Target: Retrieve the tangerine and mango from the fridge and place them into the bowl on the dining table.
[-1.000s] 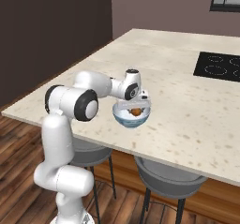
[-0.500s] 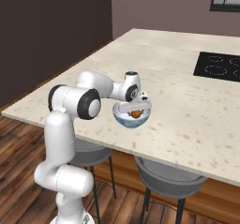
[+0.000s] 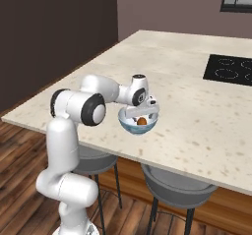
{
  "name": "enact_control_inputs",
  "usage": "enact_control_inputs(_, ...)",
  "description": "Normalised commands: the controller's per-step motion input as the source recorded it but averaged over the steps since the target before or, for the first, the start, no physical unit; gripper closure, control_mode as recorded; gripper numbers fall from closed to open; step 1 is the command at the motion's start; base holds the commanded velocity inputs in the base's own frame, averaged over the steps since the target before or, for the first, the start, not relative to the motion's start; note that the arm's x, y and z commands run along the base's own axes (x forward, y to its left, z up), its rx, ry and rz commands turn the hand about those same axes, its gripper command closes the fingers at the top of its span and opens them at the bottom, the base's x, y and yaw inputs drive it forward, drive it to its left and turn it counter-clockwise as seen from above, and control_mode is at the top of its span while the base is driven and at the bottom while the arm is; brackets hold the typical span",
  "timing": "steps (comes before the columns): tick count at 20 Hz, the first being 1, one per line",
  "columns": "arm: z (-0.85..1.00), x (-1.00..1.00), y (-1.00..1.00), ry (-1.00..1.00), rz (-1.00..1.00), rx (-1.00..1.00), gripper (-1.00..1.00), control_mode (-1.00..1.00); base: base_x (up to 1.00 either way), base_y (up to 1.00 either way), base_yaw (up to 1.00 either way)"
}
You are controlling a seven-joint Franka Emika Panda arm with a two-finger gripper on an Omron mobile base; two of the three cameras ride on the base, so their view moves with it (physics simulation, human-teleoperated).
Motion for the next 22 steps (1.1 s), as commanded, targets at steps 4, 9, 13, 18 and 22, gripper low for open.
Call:
enact_control_inputs(4,0.37,-0.33,-0.02,-0.06,0.05,0.02,-1.0,-1.0,0.0,0.0,0.0)
enact_control_inputs(9,0.73,-0.64,-0.12,-0.14,0.08,0.08,-1.0,-1.0,0.0,0.0,0.0)
enact_control_inputs(13,0.8,-0.94,-0.26,-0.24,0.07,0.12,-1.0,-1.0,0.0,0.0,0.0)
enact_control_inputs(18,0.58,-1.0,-0.21,-0.35,-0.04,0.13,-1.0,-1.0,0.0,0.0,0.0)
enact_control_inputs(22,0.61,-1.0,-0.07,-0.42,-0.04,0.09,-1.0,-1.0,0.0,0.0,0.0)
